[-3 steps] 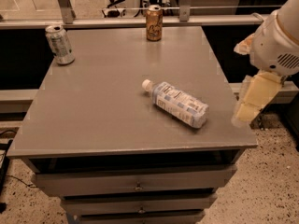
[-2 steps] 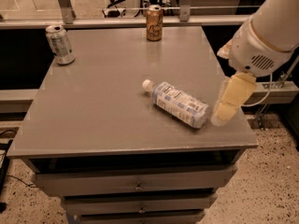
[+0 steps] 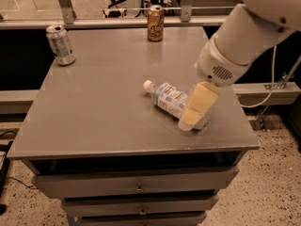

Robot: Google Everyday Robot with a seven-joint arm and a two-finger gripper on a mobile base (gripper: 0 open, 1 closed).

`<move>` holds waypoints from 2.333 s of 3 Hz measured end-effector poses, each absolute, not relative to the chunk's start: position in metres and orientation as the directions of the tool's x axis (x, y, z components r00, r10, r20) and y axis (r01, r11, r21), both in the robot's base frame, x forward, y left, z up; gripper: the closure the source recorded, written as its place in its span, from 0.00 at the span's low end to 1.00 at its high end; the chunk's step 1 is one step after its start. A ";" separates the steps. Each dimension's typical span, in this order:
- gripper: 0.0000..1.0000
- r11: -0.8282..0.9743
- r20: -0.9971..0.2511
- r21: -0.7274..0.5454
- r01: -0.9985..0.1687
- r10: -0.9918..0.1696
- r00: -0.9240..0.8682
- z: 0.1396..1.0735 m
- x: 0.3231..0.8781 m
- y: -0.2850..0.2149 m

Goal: Move blue plastic bottle near 7up can

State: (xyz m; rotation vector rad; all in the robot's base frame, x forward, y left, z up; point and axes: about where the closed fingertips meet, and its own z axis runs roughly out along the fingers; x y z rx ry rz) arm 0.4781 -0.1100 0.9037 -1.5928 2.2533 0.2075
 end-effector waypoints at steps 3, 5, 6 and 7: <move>0.16 0.458 -0.403 -0.080 -0.885 -0.827 -0.392 0.851 0.516 -0.098; 0.70 0.500 -0.434 -0.052 -0.864 -0.791 -0.431 0.852 0.526 -0.114; 0.99 0.529 -0.483 -0.037 -0.848 -0.752 -0.448 0.871 0.531 -0.129; 1.00 0.562 -0.541 -0.040 -0.826 -0.708 -0.455 0.898 0.537 -0.142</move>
Offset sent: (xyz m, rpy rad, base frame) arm 0.0467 0.0149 -0.0671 0.0268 -0.0041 -0.1491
